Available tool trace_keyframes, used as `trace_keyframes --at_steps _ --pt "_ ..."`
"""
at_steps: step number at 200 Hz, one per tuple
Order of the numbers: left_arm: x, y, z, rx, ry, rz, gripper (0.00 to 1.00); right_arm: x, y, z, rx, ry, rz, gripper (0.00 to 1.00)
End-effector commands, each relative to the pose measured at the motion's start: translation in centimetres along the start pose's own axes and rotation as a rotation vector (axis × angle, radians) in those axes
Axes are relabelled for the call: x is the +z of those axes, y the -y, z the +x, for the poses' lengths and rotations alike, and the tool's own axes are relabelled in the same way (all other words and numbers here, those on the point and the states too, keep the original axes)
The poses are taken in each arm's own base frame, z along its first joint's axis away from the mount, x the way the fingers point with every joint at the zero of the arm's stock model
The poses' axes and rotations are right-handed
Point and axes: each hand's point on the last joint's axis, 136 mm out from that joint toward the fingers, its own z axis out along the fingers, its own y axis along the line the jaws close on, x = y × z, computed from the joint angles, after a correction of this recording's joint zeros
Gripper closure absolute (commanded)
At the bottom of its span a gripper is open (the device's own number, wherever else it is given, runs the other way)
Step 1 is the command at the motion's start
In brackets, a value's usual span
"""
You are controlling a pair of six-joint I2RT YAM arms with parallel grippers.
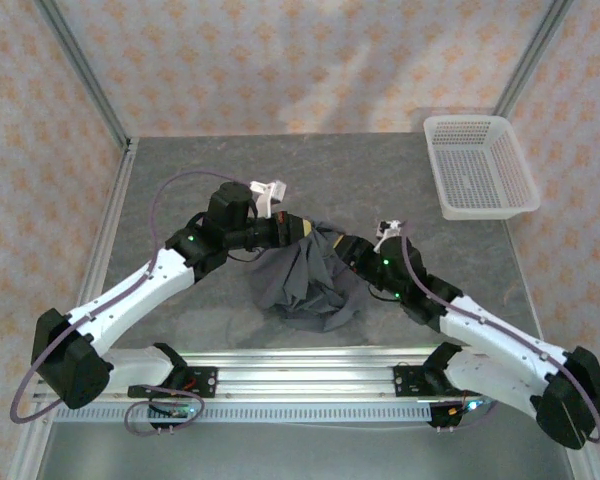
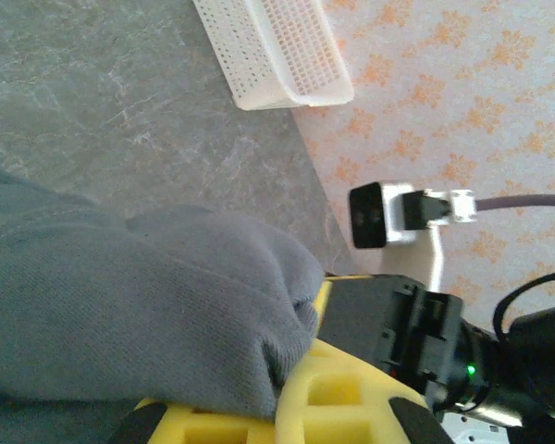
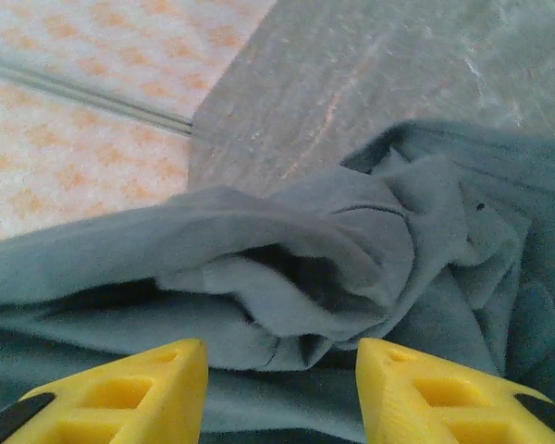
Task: Fold the inside-out t-shirt
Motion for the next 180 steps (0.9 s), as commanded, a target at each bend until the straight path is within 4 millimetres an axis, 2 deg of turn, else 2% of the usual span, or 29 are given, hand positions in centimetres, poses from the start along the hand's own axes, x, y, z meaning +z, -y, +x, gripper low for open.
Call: trace_keyframes --at_steps 1,20,44,56,77,89,100,137,149,164,180 --pt "-0.2 0.5 0.0 0.029 -0.009 0.014 1.00 0.4 -3.4 -1.3 0.128 0.028 -0.089 0.51" --pt "0.0 0.4 0.1 0.029 -0.011 0.014 1.00 1.1 -3.5 -1.6 0.151 0.048 -0.115 0.40" --pt "0.0 0.4 0.2 0.023 -0.009 0.024 1.00 1.9 -5.1 -2.5 0.166 0.076 -0.162 0.29" --pt "-0.1 0.6 0.2 0.026 -0.009 0.031 1.00 2.6 -5.4 -2.5 0.157 0.070 -0.149 0.28" --pt "-0.2 0.8 0.3 0.043 -0.014 0.033 1.00 4.0 -4.8 -2.5 0.160 0.065 -0.107 0.27" --pt "-0.3 0.8 0.4 0.050 -0.016 0.029 1.00 4.1 -4.7 -2.9 0.179 0.084 -0.109 0.27" --pt "-0.4 0.7 0.5 0.053 -0.018 0.024 1.00 4.9 -3.4 -2.9 0.185 0.095 -0.065 0.27" --pt "-1.0 1.1 0.4 0.078 -0.004 0.033 1.00 5.1 0.3 -2.6 0.124 0.087 0.130 0.45" --pt "-1.1 1.2 0.4 0.087 -0.003 0.031 1.00 5.2 1.1 -2.4 0.109 0.078 0.164 0.60" --pt "-1.3 1.0 0.4 0.093 -0.002 0.013 1.00 5.2 1.2 -2.3 0.102 0.072 0.163 0.71" --pt "-1.3 0.2 0.4 0.089 -0.002 -0.026 1.00 4.9 0.4 -2.3 0.079 0.070 0.112 0.84"
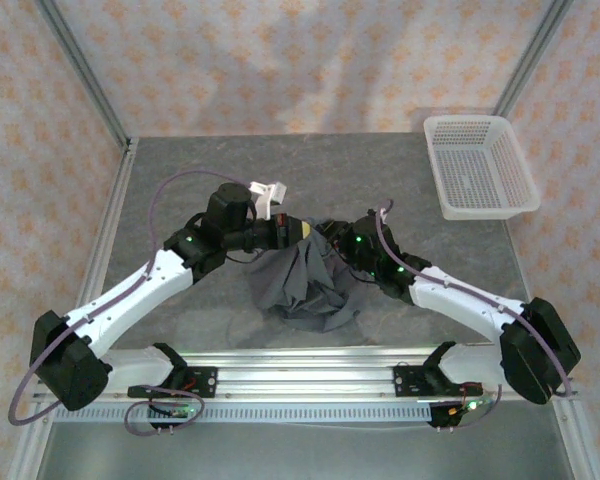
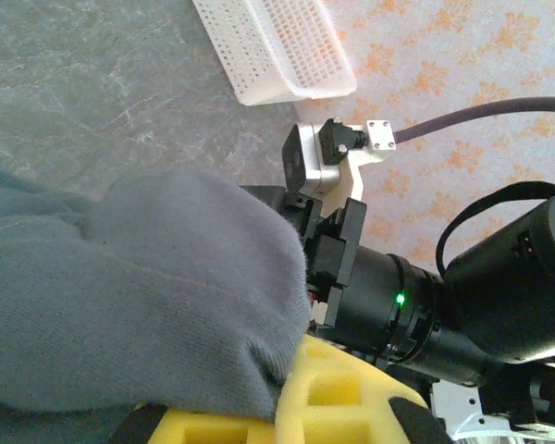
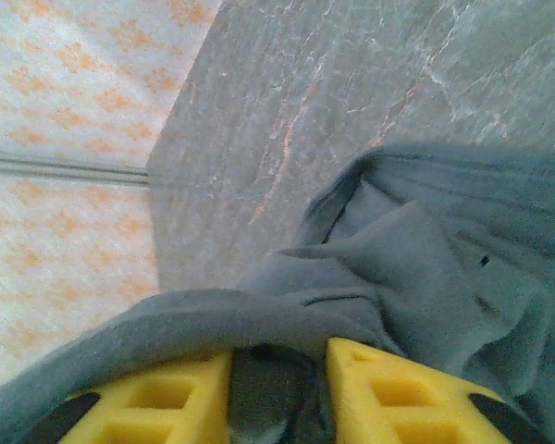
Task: Fold the inside-out t-shirt
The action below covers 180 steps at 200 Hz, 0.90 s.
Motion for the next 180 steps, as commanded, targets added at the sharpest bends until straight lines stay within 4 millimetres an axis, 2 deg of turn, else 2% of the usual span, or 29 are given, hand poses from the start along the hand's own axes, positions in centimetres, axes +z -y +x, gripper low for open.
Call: trace_keyframes --at_steps 1,11,39,55,80,95,102,111,124,135,143,158,166,180 --pt "-1.0 0.2 0.0 0.044 0.012 -0.022 1.00 -0.6 -0.6 -0.6 -0.042 0.022 -0.020 0.85" --pt "-1.1 -0.9 0.0 0.036 0.014 -0.079 1.00 -1.0 -1.0 -0.6 -0.063 0.026 -0.056 1.00" --pt "-1.9 -6.8 0.2 -0.061 0.026 -0.307 1.00 -4.7 -3.5 -1.3 -0.133 0.065 -0.223 1.00" --pt "-2.0 -10.3 0.9 -0.103 0.003 -0.400 1.00 -7.3 -5.7 -2.0 -0.133 0.064 -0.367 1.00" --pt "0.1 -13.2 2.9 -0.131 -0.068 -0.411 1.00 -11.2 -9.9 -2.6 -0.144 0.037 -0.613 1.00" --pt "1.8 -14.5 4.2 -0.192 -0.092 -0.385 1.00 -12.5 -11.8 -2.1 -0.197 0.003 -0.690 1.00" --pt "2.3 -15.1 4.7 -0.221 -0.096 -0.384 0.94 -12.8 -12.4 -1.8 -0.220 -0.021 -0.707 1.00" --pt "2.4 -15.7 5.0 -0.233 -0.086 -0.390 0.80 -12.8 -13.0 -1.5 -0.240 -0.047 -0.719 1.00" --pt "1.3 -15.6 4.2 -0.211 -0.047 -0.414 0.58 -12.7 -13.5 -1.3 -0.259 -0.065 -0.720 1.00" --pt "-0.8 -15.0 2.7 -0.157 0.003 -0.454 0.46 -12.0 -13.0 -1.6 -0.268 -0.061 -0.667 1.00" --pt "-2.8 -14.0 1.3 -0.082 0.052 -0.498 0.41 -11.4 -12.4 -1.8 -0.278 -0.054 -0.621 1.00" --pt "-5.9 -10.9 -0.6 0.090 0.122 -0.504 0.36 -11.0 -12.1 -1.9 -0.294 -0.055 -0.601 1.00" --pt "-6.5 -9.0 -0.8 0.181 0.123 -0.474 0.33 -10.9 -12.2 -1.9 -0.300 -0.059 -0.604 1.00" --pt "-6.0 -5.9 0.3 0.320 0.061 -0.373 0.30 -10.5 -12.3 -1.6 -0.328 -0.086 -0.596 1.00"
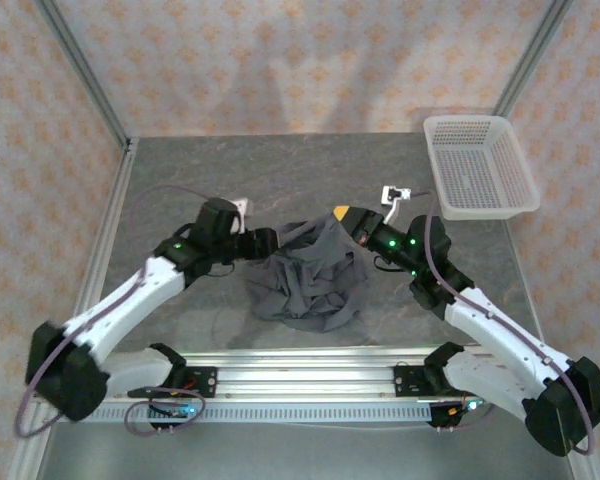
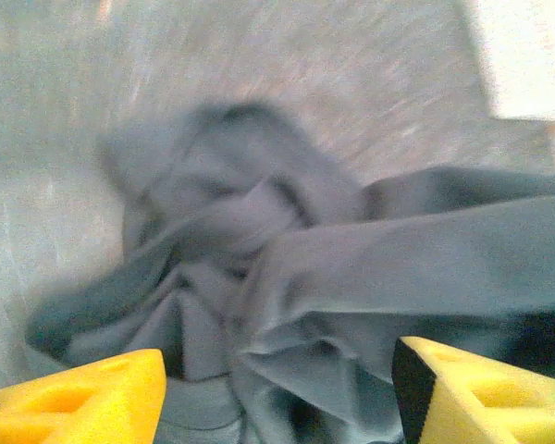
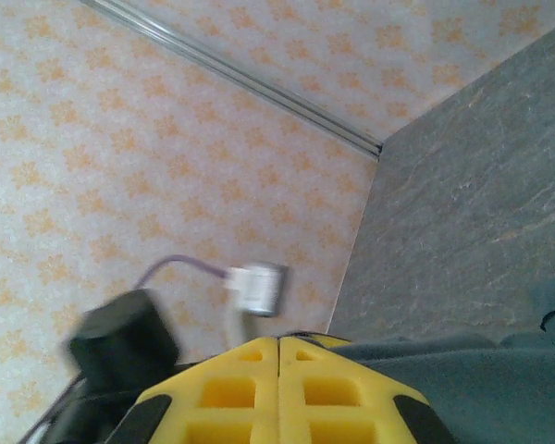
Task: Fold the inside-out t-shirt
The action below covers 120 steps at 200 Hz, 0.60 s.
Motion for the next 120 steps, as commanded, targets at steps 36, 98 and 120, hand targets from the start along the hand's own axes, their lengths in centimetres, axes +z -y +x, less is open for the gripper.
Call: trace_keyframes --at_steps 36,98,120 --pt "-1.6 5.2 0.0 0.447 -0.059 0.062 0.29 1.1 -2.5 0.1 -0.081 -0.099 -0.057 1.00" --pt "3.1 6.2 -2.5 0.470 -0.014 0.044 0.28 1.2 -4.4 0.6 -0.079 -0.168 -0.116 1.00" --pt "3.2 6.8 -4.2 0.435 0.060 0.047 0.28 1.0 -4.5 1.2 -0.077 -0.198 -0.129 1.00"
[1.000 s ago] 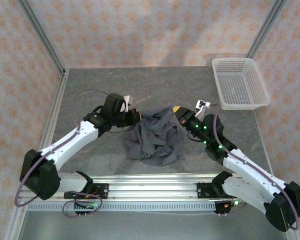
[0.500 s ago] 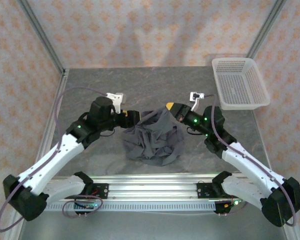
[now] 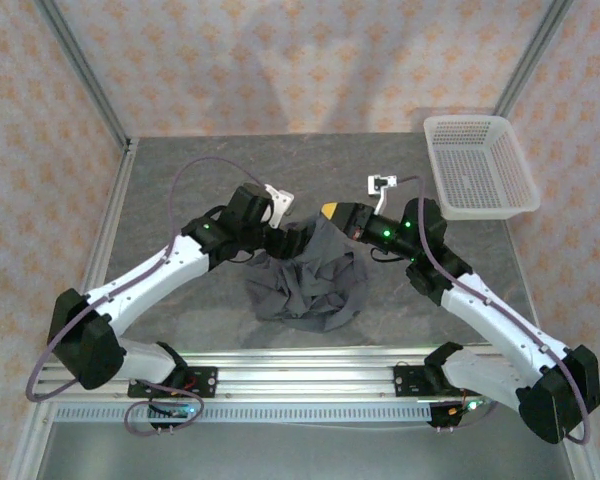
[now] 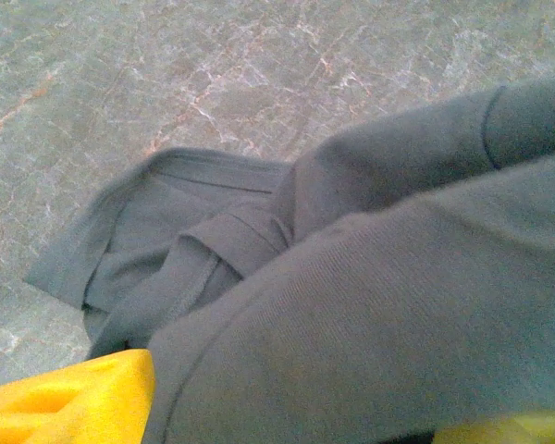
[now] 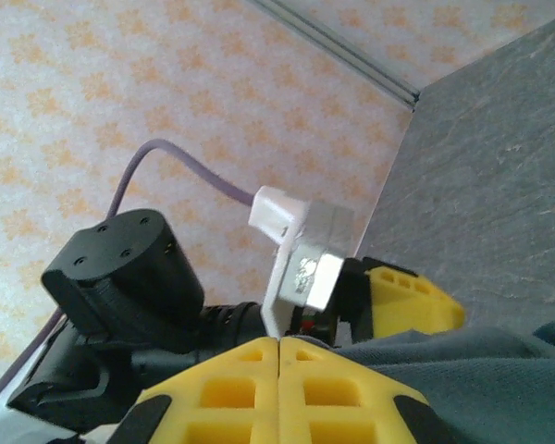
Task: Fold the inside-out t-shirt
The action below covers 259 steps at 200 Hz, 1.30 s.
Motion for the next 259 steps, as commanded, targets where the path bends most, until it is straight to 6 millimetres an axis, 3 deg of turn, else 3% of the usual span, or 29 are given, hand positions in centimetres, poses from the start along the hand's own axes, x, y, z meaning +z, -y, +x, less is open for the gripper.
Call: trace_keyframes --at_steps 1,9,17,36,47,63,93,108,114,122,131,150,163,185,211,232,244,251,259 --pt "-1.6 0.7 -4.9 0.007 0.178 -0.011 0.28 -0.2 -2.0 0.0 -0.035 -0.034 -0.065 1.00" --pt "-1.5 1.1 -5.3 0.010 0.193 0.014 0.34 -0.3 -2.0 0.2 -0.035 -0.037 -0.066 1.00" --pt "-1.6 2.0 -5.6 0.020 0.202 0.066 0.46 -0.4 -1.9 0.2 -0.036 -0.035 -0.066 1.00" --pt "-2.0 5.0 -6.0 0.032 0.193 0.242 1.00 -1.1 -1.8 -0.1 -0.052 -0.004 -0.057 1.00" --pt "-3.0 6.5 -6.3 0.014 0.201 0.342 1.00 -2.1 -0.8 -1.0 -0.057 0.035 -0.020 1.00" --pt "-5.9 8.3 -7.6 -0.054 0.228 0.506 1.00 -4.2 2.1 -2.4 -0.042 0.118 0.072 1.00" --pt "-10.4 9.9 -10.1 -0.243 0.257 0.657 1.00 -6.4 11.1 -1.9 -0.130 0.156 0.401 1.00" --pt "-11.5 10.5 -10.8 -0.292 0.277 0.712 1.00 -7.1 13.7 -2.3 -0.108 0.228 0.490 0.94" --pt "-11.6 10.4 -10.9 -0.307 0.282 0.708 1.00 -7.4 14.1 -2.7 -0.096 0.257 0.508 0.83" --pt "-11.5 10.2 -10.8 -0.316 0.283 0.687 1.00 -7.6 13.8 -3.0 -0.088 0.281 0.508 0.69" --pt "-10.9 9.6 -10.4 -0.323 0.271 0.651 1.00 -8.0 13.1 -3.1 -0.089 0.285 0.508 0.62" --pt "-9.5 8.8 -9.6 -0.337 0.241 0.606 1.00 -9.5 10.8 -2.4 -0.082 0.304 0.532 0.56" --pt "-8.6 8.7 -9.2 -0.344 0.221 0.604 1.00 -9.3 8.2 -0.7 -0.113 0.287 0.457 0.56" --pt "-8.0 9.0 -9.1 -0.335 0.201 0.625 1.00 -7.3 4.0 1.6 -0.157 0.226 0.294 0.55" --pt "-7.9 9.4 -8.4 -0.282 0.178 0.611 1.00 -3.4 1.1 1.2 -0.087 0.122 0.197 0.42" --pt "-7.5 9.0 -7.8 -0.272 0.155 0.572 1.00 0.0 0.0 0.7 -0.069 0.040 0.167 0.35" --pt "-7.6 9.1 -7.7 -0.270 0.153 0.577 1.00 1.1 0.9 0.4 -0.060 0.033 0.199 0.35" --pt "-7.8 9.2 -7.7 -0.265 0.160 0.584 1.00 1.5 2.0 0.3 -0.063 0.039 0.241 0.39" --pt "-8.1 9.3 -7.8 -0.263 0.167 0.584 1.00 1.7 3.0 0.1 -0.082 0.048 0.284 0.51"
